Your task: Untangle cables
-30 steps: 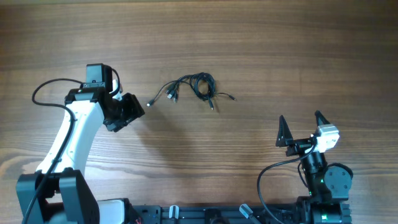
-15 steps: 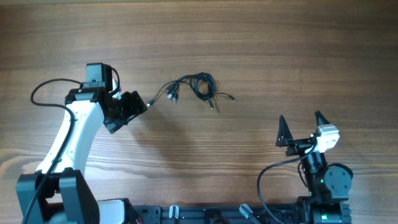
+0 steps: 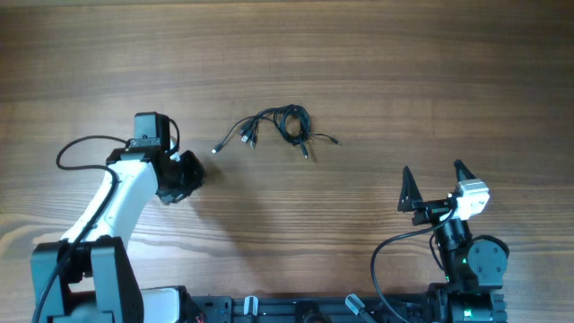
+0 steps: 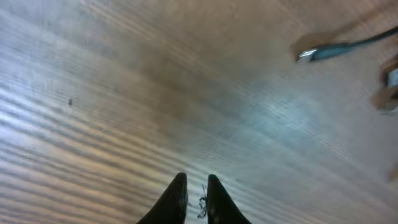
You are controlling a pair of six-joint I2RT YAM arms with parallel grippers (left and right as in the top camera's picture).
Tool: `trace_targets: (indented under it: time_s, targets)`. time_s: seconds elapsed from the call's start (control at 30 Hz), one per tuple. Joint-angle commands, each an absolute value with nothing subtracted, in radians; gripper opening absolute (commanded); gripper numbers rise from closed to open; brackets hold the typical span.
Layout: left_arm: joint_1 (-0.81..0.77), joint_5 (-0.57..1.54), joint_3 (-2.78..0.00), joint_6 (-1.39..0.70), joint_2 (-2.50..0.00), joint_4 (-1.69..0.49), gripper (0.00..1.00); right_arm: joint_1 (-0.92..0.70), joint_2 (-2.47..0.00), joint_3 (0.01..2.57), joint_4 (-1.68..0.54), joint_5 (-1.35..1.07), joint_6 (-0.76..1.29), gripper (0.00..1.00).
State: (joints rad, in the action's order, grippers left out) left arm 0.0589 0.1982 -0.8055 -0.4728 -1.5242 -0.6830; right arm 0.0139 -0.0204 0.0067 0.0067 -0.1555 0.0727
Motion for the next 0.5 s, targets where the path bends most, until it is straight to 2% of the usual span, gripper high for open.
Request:
trace_targets:
  time_s: [0.0, 0.3, 0.47]
  targets:
    - [0.056, 0.189, -0.771, -0.48, -1.532, -0.652, 0.14, 0.006, -0.014, 0.005, 0.01, -0.146, 0.055, 0.99]
    - [0.056, 0.188, -0.771, -0.48, -1.532, -0.608, 0.31, 0.006, -0.014, 0.005, 0.01, -0.146, 0.055, 1.0]
    - [0.056, 0.159, -0.77, -0.48, -1.532, -0.604, 0.52, 0.006, -0.014, 0.005, 0.01, -0.146, 0.055, 1.0]
